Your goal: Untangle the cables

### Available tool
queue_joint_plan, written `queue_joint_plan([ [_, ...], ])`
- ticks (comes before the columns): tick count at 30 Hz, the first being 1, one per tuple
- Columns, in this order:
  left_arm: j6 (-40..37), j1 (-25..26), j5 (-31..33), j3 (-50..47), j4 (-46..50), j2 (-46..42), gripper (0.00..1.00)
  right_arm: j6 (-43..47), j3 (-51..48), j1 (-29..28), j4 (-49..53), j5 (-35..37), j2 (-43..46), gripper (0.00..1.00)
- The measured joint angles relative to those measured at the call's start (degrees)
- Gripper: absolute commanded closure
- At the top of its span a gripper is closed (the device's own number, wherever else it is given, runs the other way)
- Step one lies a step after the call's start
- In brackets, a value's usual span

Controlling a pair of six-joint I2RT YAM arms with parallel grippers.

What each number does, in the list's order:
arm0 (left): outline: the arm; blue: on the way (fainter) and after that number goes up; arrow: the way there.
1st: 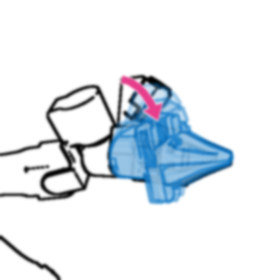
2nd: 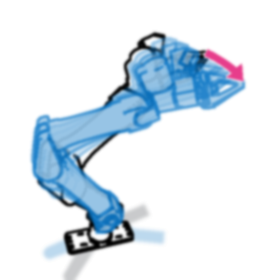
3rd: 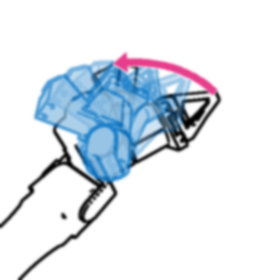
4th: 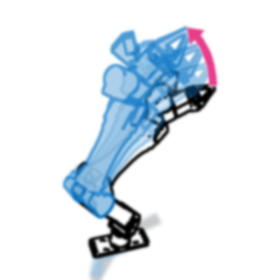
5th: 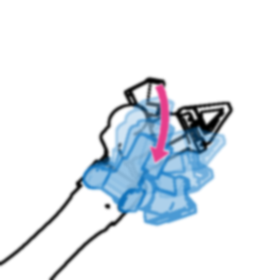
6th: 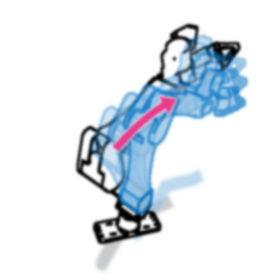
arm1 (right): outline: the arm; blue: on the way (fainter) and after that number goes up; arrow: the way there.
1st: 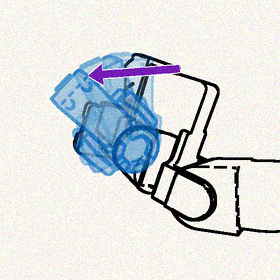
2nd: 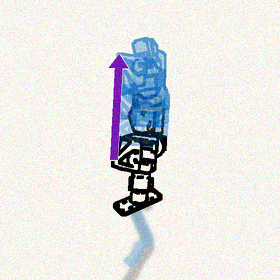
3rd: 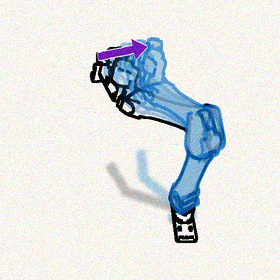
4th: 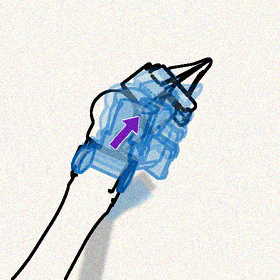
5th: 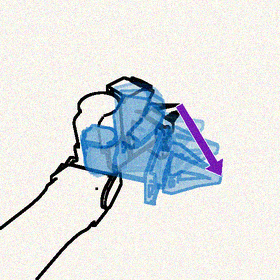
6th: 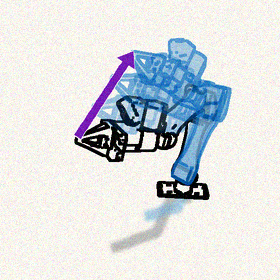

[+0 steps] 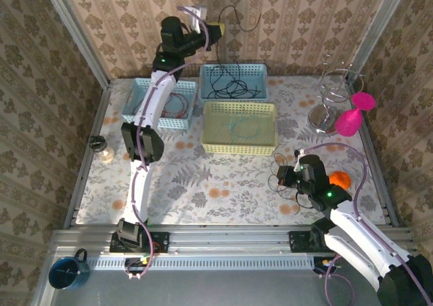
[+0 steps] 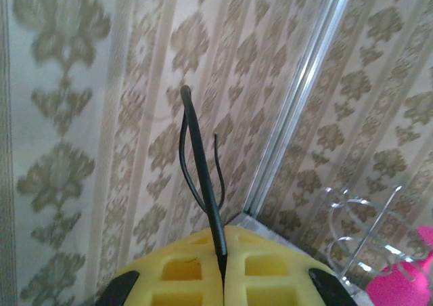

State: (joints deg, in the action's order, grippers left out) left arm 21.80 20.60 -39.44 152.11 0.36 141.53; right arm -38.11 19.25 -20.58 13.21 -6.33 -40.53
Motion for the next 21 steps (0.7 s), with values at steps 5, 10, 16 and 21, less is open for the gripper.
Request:
queue_joint_plan([
  [5, -0.24, 0.15, 0.07, -8.83, -0.42, 0.26, 1.0, 0.42, -0.17, 0.0, -0.57, 0.0, -2.1, 1.0],
  [10, -5.57, 1.6, 2.78, -16.39, 5.66, 0.28, 0.95, 0.63, -0.17, 0.0, -1.46, 0.0, -3.34, 1.0],
  [16, -10.91, 3.93, 5.01, -16.81, 12.11, 0.28, 0.45, 0.81, -0.15, 0.0, -1.51, 0.0, -3.72, 1.0],
  [21, -12.07, 3.02, 8.15, -15.72, 17.75, 0.28, 0.22, 0.85, -0.13, 0.0, -1.29, 0.0, -3.15, 1.0],
])
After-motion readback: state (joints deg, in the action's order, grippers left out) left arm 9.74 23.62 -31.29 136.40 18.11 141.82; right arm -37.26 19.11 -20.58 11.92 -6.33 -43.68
